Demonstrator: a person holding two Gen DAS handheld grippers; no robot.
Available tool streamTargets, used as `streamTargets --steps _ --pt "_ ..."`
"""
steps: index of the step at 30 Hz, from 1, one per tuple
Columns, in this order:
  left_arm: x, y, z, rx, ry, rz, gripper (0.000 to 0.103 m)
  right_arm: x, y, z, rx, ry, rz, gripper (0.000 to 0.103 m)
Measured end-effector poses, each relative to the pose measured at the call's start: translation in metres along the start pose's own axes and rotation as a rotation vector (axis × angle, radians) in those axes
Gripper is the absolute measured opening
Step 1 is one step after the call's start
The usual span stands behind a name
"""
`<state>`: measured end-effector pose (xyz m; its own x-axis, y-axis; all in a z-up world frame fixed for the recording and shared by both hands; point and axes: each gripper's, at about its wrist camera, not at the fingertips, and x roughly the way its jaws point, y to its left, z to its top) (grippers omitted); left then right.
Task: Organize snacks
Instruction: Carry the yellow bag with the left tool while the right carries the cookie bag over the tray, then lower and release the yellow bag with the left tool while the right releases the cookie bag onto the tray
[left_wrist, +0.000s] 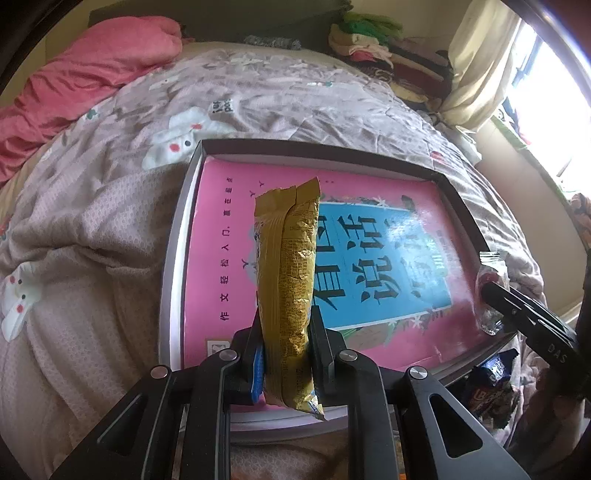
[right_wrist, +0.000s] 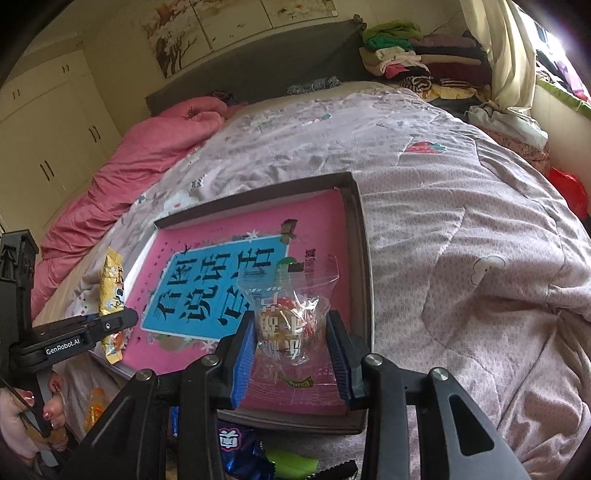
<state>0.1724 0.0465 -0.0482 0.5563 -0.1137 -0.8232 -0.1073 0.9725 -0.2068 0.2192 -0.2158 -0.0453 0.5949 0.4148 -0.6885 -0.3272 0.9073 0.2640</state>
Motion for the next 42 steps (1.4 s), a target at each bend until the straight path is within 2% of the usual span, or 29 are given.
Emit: streamTargets --steps 12,24,37,42 --pt "0.004 0.003 -0.002 -0.001 0.018 0.023 0.02 0.004 0.006 -0.005 -0.058 0.038 -0.034 0.038" --pt "0.007 0.002 -0.004 0.002 0.044 0.05 0.02 0.005 0.01 -0.01 -0.065 0.053 0.005 0.039" --pt "0.007 0.004 -0.006 -0.015 0.062 0.026 0.022 -0.002 0.008 -0.014 -0.068 0.044 -0.002 0.039" --pt "0.005 0.003 -0.008 -0.018 0.063 0.024 0.028 -0.003 0.008 -0.014 -0.067 0.041 -0.003 0.039"
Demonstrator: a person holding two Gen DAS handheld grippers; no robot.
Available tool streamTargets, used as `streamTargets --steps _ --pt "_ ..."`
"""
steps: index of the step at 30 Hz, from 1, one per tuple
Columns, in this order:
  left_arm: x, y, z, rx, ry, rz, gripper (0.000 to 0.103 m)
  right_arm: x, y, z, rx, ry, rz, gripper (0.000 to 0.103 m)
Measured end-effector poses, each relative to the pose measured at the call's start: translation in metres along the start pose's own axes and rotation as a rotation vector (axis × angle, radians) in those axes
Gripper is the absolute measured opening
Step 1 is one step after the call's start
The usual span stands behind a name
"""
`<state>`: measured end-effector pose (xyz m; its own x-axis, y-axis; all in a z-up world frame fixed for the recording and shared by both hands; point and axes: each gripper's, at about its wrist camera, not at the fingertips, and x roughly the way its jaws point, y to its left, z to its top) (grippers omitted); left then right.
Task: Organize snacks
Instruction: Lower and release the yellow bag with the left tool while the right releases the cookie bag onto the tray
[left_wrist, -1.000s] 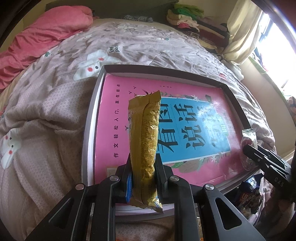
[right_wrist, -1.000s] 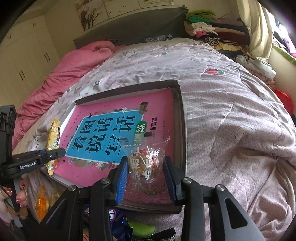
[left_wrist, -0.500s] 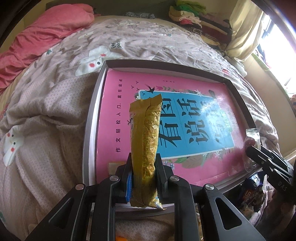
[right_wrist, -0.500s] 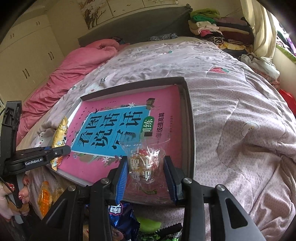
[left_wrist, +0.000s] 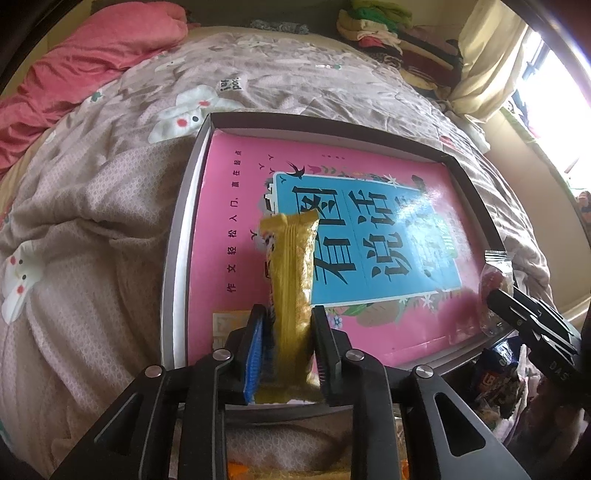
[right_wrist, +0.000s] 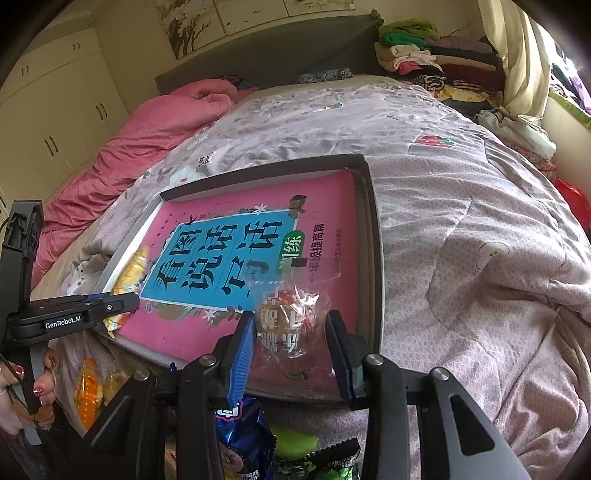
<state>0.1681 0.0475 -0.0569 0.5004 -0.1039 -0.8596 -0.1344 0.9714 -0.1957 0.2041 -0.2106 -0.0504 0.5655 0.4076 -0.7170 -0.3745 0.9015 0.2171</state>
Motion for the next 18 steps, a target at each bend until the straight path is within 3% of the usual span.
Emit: streamTargets --steps 2,12,18 --pt "-0.002 0.0 -0.001 -0.004 -0.002 0.0 0.034 0.0 0.0 0.0 0.0 -0.001 -0.003 0.039" --pt "-0.017 0.006 0.0 -0.04 -0.042 -0.021 0.042 -0.004 -0.004 0.001 0.012 -0.01 0.0 0.04" --pt "-0.025 0.004 0.0 -0.035 -0.061 -0.031 0.047 -0.019 -0.01 0.005 0.03 -0.071 0.006 0.046"
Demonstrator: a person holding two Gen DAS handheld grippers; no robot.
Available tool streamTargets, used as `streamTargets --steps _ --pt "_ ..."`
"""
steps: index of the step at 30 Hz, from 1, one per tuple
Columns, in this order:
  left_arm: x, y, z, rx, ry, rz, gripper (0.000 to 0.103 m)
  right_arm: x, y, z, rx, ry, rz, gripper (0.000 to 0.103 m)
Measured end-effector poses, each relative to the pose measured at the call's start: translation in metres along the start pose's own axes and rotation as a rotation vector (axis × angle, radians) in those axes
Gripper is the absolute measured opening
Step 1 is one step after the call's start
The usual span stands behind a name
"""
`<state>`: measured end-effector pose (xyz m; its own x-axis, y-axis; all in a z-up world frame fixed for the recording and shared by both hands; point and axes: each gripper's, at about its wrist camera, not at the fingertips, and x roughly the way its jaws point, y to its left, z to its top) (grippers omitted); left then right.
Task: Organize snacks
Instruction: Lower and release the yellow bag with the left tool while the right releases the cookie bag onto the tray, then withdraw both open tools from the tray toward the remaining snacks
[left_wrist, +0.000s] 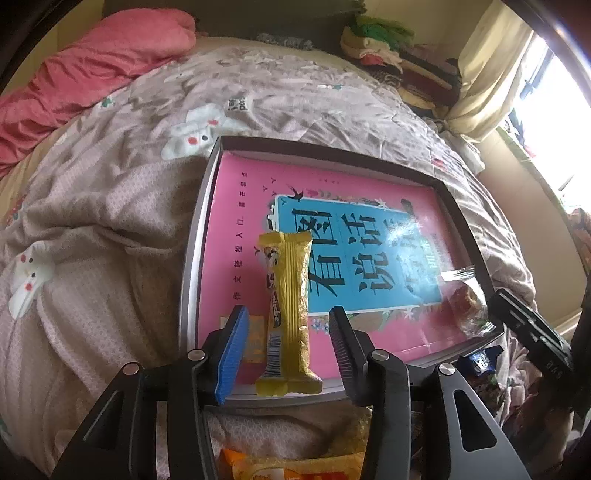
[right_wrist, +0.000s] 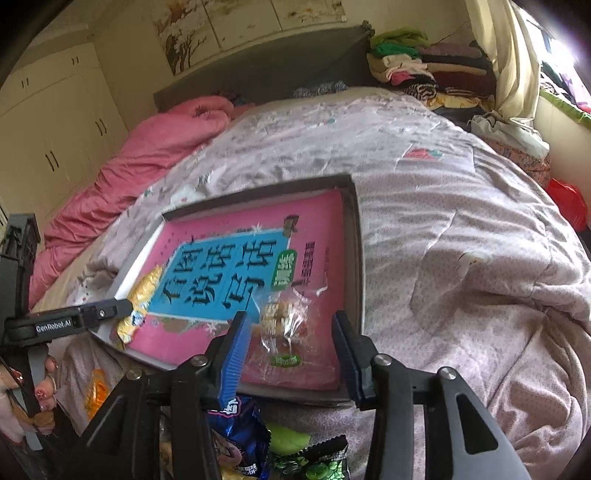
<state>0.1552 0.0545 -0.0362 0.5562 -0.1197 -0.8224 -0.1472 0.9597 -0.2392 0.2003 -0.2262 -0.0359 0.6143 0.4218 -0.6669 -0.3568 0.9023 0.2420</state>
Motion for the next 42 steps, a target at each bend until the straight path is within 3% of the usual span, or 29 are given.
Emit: streamTargets --steps 10,23,26,42 --pt "-0.024 0.0 0.0 0.001 -0.057 -0.015 0.053 -0.03 -0.009 0.002 0.032 -0.085 0.026 0.052" --pt "-0.061 0.002 -0.006 0.028 -0.145 -0.011 0.071 -0.053 -0.005 -0.004 0.012 -0.135 0.021 0.059" --pt "-0.067 0.002 -0.008 0.041 -0.158 -0.018 0.072 -0.058 -0.003 -0.006 0.007 -0.148 0.024 0.065" --pt "-0.083 0.004 -0.026 0.118 -0.174 -0.052 0.075 -0.071 -0.002 -0.014 0.018 -0.158 0.026 0.071"
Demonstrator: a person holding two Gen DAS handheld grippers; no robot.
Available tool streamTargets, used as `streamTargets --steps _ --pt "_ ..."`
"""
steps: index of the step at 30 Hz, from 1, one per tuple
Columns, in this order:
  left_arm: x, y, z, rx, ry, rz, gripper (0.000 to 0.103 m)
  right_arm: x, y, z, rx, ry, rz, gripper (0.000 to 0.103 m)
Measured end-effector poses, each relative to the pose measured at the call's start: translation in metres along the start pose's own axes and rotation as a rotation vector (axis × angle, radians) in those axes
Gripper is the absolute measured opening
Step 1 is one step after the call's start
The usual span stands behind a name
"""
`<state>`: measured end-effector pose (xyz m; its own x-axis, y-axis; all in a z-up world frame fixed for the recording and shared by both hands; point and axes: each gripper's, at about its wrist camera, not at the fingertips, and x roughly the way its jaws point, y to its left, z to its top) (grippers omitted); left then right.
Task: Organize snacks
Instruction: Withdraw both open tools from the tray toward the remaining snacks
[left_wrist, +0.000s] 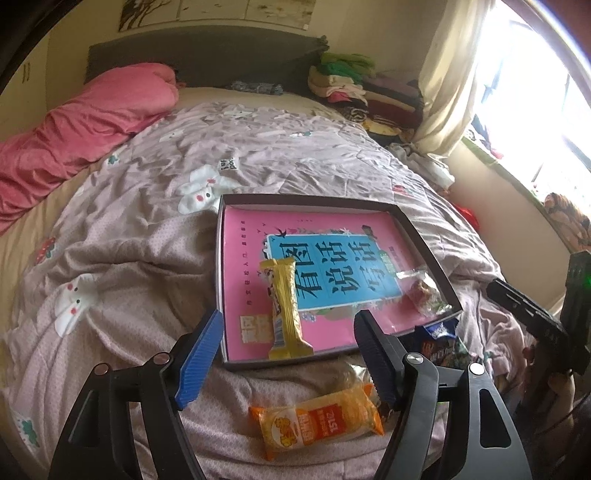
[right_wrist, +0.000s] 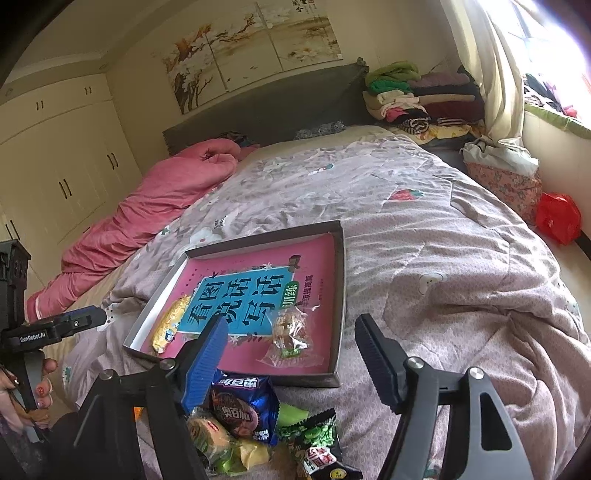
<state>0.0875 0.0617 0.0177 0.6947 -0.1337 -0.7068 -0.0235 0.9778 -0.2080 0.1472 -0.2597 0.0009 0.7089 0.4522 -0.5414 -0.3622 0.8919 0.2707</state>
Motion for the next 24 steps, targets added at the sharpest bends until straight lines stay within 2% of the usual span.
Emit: streamTargets --steps 18,24 --pt "-0.006 -0.016 -0.022 0.111 0.017 -0.046 0.075 -0.01 -0.003 -0.015 0.022 0.032 -0.06 0.076" --pt "-0.005 -0.016 -0.032 0.154 0.038 -0.03 0.076 -0.008 0.001 -0.024 0.026 0.066 -0.074 0.079"
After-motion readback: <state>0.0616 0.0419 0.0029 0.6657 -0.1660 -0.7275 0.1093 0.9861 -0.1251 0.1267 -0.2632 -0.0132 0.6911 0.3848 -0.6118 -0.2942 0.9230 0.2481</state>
